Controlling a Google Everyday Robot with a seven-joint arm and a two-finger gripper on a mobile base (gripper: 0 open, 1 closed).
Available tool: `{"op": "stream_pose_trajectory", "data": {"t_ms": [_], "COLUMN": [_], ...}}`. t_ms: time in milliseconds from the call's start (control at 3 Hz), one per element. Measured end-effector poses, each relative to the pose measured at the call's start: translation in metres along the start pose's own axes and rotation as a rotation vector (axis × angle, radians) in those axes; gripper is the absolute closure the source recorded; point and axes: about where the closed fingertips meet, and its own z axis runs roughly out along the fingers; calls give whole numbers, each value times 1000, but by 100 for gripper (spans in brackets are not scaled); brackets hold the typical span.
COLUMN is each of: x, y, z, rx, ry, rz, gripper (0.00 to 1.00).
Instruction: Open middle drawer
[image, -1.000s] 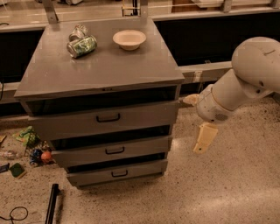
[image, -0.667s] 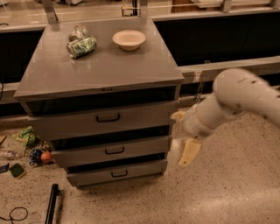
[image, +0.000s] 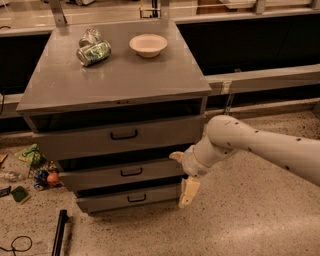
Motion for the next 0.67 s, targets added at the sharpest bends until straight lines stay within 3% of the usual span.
{"op": "stream_pose_trajectory", "data": {"t_ms": [333,667], "x": [17,17], "y": [-24,-24], "z": [40,40], "rx": [6,6], "ry": [-1,-1], "rz": [-14,-14], "gripper": [0,0]}}
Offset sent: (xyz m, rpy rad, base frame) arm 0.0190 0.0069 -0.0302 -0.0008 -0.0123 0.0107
